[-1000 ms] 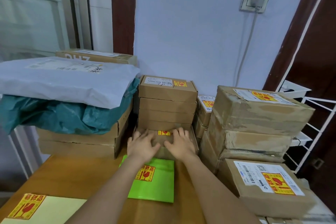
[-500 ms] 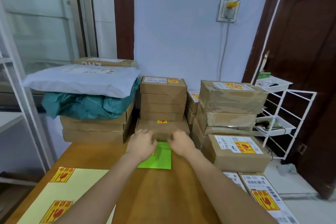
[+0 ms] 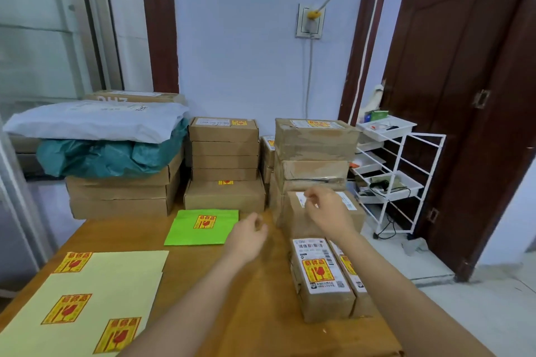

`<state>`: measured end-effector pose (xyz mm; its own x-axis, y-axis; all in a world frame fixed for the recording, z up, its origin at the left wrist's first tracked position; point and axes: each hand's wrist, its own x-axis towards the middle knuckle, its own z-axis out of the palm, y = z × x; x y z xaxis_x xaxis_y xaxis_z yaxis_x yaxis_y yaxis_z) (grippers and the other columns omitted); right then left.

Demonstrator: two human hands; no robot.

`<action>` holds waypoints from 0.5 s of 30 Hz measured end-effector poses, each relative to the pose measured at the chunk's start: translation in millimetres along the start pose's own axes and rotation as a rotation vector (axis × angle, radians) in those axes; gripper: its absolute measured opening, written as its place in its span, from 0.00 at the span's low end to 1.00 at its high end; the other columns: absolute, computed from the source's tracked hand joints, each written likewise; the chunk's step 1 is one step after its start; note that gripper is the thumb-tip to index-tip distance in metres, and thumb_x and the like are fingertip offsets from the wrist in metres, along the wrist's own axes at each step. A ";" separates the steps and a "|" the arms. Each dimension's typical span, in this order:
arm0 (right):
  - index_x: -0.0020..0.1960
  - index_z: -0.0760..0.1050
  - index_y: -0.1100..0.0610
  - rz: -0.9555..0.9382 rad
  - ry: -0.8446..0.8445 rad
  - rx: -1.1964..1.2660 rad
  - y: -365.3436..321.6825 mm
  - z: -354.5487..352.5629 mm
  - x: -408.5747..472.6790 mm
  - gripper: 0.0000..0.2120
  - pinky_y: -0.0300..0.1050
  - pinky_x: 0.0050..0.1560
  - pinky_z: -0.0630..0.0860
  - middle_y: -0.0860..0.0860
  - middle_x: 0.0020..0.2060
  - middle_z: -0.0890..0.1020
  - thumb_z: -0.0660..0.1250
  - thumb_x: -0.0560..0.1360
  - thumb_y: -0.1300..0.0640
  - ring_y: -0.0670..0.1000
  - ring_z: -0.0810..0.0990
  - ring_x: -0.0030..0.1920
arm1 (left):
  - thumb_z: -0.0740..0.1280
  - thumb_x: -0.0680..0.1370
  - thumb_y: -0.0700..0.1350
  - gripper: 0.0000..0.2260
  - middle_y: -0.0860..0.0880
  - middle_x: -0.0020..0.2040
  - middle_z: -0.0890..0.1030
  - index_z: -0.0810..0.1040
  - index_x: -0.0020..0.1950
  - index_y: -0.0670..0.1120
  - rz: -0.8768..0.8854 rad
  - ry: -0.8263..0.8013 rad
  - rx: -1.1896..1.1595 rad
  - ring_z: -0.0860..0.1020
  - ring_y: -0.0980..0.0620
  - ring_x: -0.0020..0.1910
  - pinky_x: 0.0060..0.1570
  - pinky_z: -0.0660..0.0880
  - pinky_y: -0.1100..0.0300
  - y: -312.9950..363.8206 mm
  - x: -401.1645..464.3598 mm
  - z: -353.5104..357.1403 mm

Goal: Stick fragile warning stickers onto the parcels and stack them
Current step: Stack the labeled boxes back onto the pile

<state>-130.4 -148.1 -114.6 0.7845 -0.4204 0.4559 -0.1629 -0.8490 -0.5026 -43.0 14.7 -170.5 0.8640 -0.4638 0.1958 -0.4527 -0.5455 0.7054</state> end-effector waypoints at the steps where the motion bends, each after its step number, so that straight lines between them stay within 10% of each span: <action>1: 0.56 0.77 0.59 0.042 0.028 -0.025 11.7 -5.0 -4.4 0.11 0.49 0.54 0.74 0.54 0.54 0.79 0.62 0.76 0.61 0.55 0.77 0.55 | 0.62 0.79 0.47 0.12 0.44 0.58 0.80 0.76 0.61 0.44 -0.010 -0.016 -0.029 0.77 0.44 0.58 0.54 0.73 0.57 3.8 -4.5 5.9; 10: 0.75 0.56 0.62 0.416 0.070 0.038 79.4 -26.1 -38.0 0.29 0.54 0.66 0.64 0.60 0.73 0.59 0.62 0.78 0.57 0.60 0.60 0.71 | 0.60 0.81 0.49 0.21 0.45 0.69 0.72 0.65 0.73 0.46 -0.041 -0.136 -0.087 0.72 0.46 0.66 0.58 0.68 0.62 25.8 -27.6 32.8; 15: 0.74 0.58 0.60 0.484 0.066 0.252 84.4 -22.1 -31.8 0.26 0.54 0.60 0.70 0.61 0.68 0.69 0.60 0.79 0.53 0.60 0.69 0.66 | 0.60 0.81 0.48 0.26 0.47 0.73 0.67 0.57 0.77 0.48 -0.001 -0.179 -0.175 0.66 0.47 0.71 0.65 0.63 0.61 33.7 -21.4 31.7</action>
<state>-182.4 -213.5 -155.3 0.6152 -0.7699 0.1697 -0.3411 -0.4540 -0.8231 -83.7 -15.8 -172.5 0.8043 -0.5886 0.0822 -0.3936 -0.4240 0.8156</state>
